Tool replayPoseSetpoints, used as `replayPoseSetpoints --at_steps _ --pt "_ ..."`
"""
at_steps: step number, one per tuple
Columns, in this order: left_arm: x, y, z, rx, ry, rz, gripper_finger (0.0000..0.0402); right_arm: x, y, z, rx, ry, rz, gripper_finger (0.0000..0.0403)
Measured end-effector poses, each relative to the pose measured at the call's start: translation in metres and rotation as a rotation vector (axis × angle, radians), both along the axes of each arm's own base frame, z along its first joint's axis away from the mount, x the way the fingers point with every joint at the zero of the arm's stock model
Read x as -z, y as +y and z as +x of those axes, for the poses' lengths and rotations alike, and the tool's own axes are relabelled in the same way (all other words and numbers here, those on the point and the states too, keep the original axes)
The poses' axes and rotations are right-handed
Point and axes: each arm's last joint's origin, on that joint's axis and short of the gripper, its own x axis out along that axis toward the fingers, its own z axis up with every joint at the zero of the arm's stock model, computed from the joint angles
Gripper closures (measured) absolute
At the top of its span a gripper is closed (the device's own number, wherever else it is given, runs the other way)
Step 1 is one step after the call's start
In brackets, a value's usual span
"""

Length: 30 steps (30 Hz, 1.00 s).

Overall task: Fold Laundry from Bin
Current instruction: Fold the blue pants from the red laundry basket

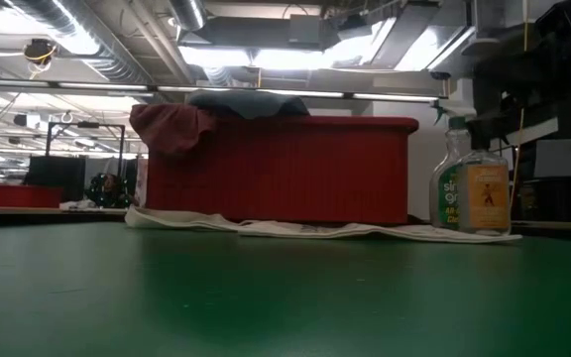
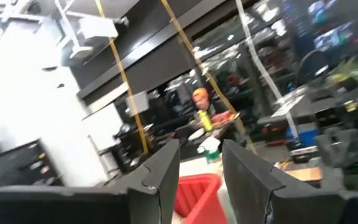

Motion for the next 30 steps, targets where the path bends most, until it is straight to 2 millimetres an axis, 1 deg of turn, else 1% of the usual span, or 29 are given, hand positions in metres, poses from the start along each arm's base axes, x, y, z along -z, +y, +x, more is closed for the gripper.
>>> replayPoseSetpoints --at_steps 5,10,14,18,22,26,30 --pt "0.006 0.015 0.026 -0.081 0.041 -0.014 0.0242 0.000 0.000 0.000 -0.001 0.000 0.000 0.0397" --pt "0.025 0.029 0.044 -0.151 0.113 -0.024 0.0195 0.000 0.000 0.000 0.000 0.001 0.000 0.0397" --pt "0.043 0.036 0.053 -0.172 0.205 -0.026 0.0175 0.000 0.000 0.000 -0.002 0.002 0.000 0.0397" --pt "0.059 0.042 0.056 -0.238 0.324 -0.036 0.0171 0.000 0.000 0.000 -0.007 0.003 0.000 0.0397" --pt "0.071 0.047 0.053 -0.299 0.449 -0.040 0.0171 0.001 0.000 0.000 -0.007 0.005 0.000 0.0397" --pt "0.079 0.048 0.050 -0.338 0.553 -0.034 0.0171 0.001 0.000 0.000 -0.007 0.008 0.000 0.0397" --pt "0.085 0.049 0.047 -0.401 0.650 0.010 0.0171 0.001 0.000 0.000 -0.007 0.008 0.000 0.0397"
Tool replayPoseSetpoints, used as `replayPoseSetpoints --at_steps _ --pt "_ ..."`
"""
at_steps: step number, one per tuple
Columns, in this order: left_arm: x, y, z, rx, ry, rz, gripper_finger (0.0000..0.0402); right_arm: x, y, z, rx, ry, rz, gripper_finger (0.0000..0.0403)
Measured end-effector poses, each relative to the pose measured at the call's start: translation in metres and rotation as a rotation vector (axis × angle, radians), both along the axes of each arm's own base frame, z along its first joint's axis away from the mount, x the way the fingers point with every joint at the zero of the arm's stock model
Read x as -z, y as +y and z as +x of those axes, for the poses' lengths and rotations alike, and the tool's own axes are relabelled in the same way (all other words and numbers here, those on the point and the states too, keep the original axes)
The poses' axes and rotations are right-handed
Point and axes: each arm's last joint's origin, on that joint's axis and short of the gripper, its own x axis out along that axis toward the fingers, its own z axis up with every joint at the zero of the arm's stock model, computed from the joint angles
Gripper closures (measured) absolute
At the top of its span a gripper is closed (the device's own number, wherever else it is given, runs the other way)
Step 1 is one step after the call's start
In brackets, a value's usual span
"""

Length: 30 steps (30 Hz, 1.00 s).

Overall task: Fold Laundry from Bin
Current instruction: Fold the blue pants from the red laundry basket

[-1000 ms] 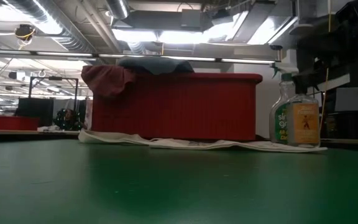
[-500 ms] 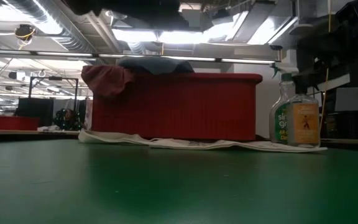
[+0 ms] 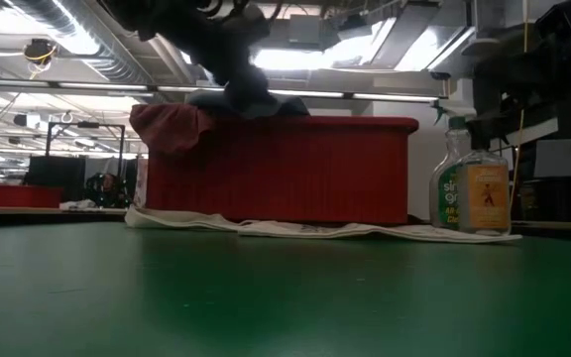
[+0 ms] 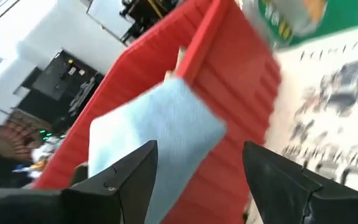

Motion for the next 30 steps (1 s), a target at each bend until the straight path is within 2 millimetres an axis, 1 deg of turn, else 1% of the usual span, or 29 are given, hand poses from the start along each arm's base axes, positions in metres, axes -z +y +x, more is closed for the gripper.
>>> replayPoseSetpoints --at_steps 5,13,16,18,20,27,28,30 --pt "0.000 0.005 -0.003 -0.096 0.049 0.061 0.0171 0.000 0.000 0.000 0.001 0.000 0.000 0.0397" --pt "0.000 0.025 -0.007 -0.126 0.050 0.046 0.0171 0.000 0.000 0.000 0.001 0.000 0.000 0.0397" --pt "0.000 0.031 -0.009 -0.133 0.013 0.015 0.0178 0.000 0.000 0.000 0.001 0.000 0.000 0.0397" --pt "0.000 0.034 -0.009 -0.145 -0.035 -0.015 0.0197 0.000 0.000 0.000 0.001 0.000 0.000 0.0397" --pt "-0.002 0.035 -0.008 -0.159 -0.106 -0.041 0.0227 0.000 0.000 0.000 0.002 0.000 0.000 0.0397" --pt "-0.024 0.035 -0.005 -0.161 -0.411 -0.048 0.0376 -0.001 -0.003 0.000 0.086 -0.010 0.008 0.0397" --pt "-0.029 0.035 -0.006 -0.159 -0.452 -0.042 0.0388 -0.001 -0.003 0.000 0.095 -0.012 0.018 0.0397" --pt "-0.039 0.034 -0.008 -0.146 -0.533 -0.030 0.0391 -0.002 -0.003 0.000 0.112 -0.026 0.039 0.0397"
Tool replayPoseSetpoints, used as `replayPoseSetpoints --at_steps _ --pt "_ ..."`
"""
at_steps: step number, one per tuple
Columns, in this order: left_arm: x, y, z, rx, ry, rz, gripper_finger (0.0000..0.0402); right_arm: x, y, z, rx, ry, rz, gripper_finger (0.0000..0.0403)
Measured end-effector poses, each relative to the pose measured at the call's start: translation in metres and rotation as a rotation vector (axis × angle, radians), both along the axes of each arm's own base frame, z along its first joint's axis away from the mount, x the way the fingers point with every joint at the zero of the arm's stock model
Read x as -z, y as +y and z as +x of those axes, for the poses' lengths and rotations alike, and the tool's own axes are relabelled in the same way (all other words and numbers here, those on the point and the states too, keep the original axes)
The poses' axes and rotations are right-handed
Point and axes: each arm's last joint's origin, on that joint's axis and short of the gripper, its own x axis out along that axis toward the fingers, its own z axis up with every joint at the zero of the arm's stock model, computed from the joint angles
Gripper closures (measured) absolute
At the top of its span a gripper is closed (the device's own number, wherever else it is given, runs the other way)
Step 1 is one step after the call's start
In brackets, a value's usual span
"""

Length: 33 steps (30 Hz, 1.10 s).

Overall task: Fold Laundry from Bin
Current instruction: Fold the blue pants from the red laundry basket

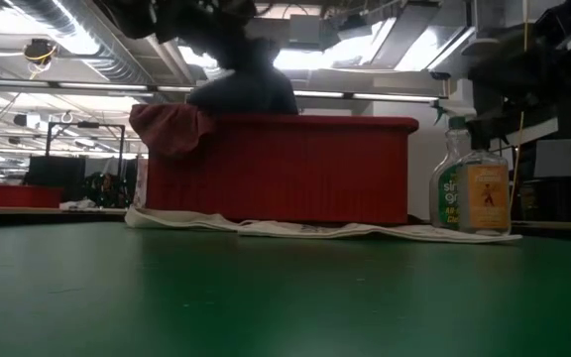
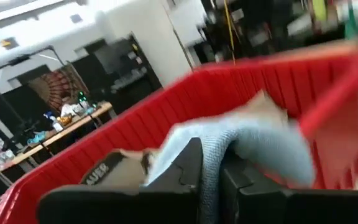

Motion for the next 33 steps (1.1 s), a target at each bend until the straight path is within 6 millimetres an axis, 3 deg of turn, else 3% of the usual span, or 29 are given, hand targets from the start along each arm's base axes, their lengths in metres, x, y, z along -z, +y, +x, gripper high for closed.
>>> replayPoseSetpoints --at_steps 5,11,17,25,33 --pt "-0.026 0.001 -0.011 0.062 -0.170 0.054 0.0395 -0.008 -0.001 -0.001 0.035 -0.090 0.011 0.0373" --pt "-0.057 0.007 -0.018 0.123 -0.317 0.122 0.0398 -0.018 -0.003 -0.004 0.109 -0.197 0.019 0.0285" --pt "-0.107 0.020 -0.021 0.232 -0.438 0.221 0.0399 -0.033 -0.006 -0.007 0.230 -0.338 0.002 0.0222" --pt "-0.155 0.030 -0.031 0.332 -0.583 0.223 0.0400 -0.064 -0.006 -0.004 0.242 -0.381 -0.110 0.0210" --pt "-0.168 0.030 -0.030 0.484 -0.587 0.158 0.0398 -0.128 -0.008 0.026 0.318 -0.181 -0.316 0.0210"
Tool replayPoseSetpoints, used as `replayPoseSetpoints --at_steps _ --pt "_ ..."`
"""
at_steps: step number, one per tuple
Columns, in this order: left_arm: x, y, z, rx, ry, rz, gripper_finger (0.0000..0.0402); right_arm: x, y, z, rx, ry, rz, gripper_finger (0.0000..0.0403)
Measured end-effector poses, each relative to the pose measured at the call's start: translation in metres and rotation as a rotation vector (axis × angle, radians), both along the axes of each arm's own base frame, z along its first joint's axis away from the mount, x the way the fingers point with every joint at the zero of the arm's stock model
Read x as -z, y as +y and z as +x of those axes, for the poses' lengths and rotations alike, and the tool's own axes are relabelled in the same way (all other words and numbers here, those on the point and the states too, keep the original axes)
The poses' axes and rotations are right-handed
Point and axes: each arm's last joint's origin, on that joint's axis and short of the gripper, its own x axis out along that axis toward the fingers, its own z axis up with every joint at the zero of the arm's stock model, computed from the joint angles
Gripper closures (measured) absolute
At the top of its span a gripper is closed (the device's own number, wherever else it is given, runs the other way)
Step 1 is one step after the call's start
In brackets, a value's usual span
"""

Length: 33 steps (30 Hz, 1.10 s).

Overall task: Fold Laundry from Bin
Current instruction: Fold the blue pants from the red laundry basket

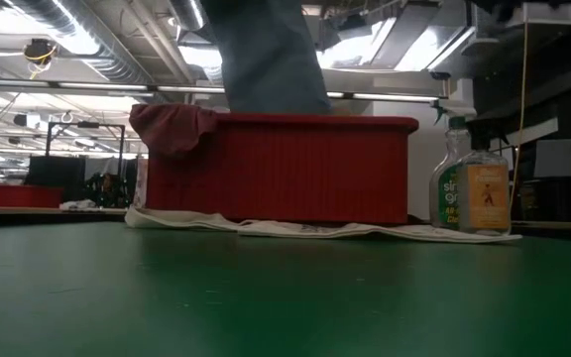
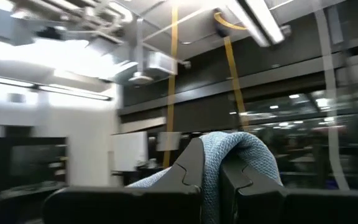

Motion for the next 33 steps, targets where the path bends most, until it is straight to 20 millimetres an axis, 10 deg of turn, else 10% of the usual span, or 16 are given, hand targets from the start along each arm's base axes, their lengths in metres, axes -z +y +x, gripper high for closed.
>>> replayPoseSetpoints --at_steps 12,22,33 --pt "0.011 -0.008 0.008 0.334 0.082 -0.147 0.0394 -0.056 -0.037 0.088 0.294 0.556 -0.120 0.0210" --pt "0.003 -0.044 -0.022 0.375 0.247 -0.255 0.0393 -0.032 -0.115 0.137 0.083 0.729 -0.032 0.0210" --pt "0.014 -0.074 -0.047 0.418 0.481 -0.361 0.0393 -0.004 -0.151 0.180 0.009 0.637 -0.077 0.0210"
